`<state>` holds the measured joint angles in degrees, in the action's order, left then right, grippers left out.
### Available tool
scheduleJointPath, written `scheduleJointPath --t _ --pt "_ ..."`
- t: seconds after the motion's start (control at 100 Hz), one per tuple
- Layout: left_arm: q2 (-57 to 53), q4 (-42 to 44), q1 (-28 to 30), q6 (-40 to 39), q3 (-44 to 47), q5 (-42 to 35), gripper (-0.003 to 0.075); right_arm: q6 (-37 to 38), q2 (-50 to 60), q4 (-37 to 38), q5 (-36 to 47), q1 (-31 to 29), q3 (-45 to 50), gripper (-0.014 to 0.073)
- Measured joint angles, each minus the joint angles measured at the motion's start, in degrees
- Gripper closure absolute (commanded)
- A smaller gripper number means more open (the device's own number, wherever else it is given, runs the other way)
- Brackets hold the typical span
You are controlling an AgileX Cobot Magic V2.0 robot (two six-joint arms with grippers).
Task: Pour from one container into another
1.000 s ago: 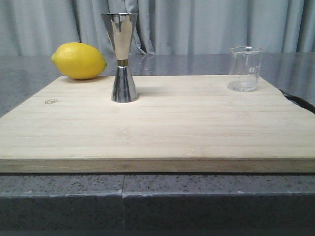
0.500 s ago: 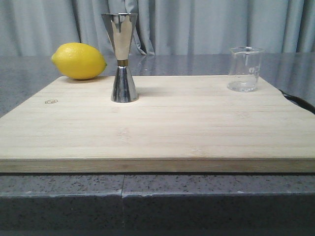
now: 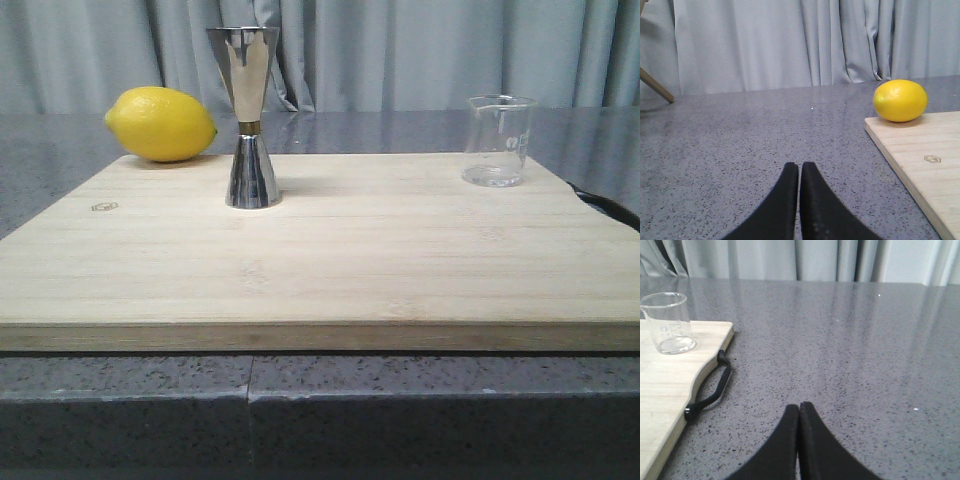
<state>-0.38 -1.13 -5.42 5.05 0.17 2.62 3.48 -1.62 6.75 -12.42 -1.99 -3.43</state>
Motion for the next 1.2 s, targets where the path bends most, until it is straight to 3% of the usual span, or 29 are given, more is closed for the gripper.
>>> scheduleJointPath --t 0.18,1.2 --pt "0.00 0.00 0.00 0.00 0.00 -0.12 0.0739 0.00 2.08 -0.48 7.12 0.00 4.34 0.0651" --pt "0.00 0.00 0.00 0.00 0.00 -0.12 0.0739 -3.48 2.08 -7.06 10.26 0.00 4.34 0.0651"
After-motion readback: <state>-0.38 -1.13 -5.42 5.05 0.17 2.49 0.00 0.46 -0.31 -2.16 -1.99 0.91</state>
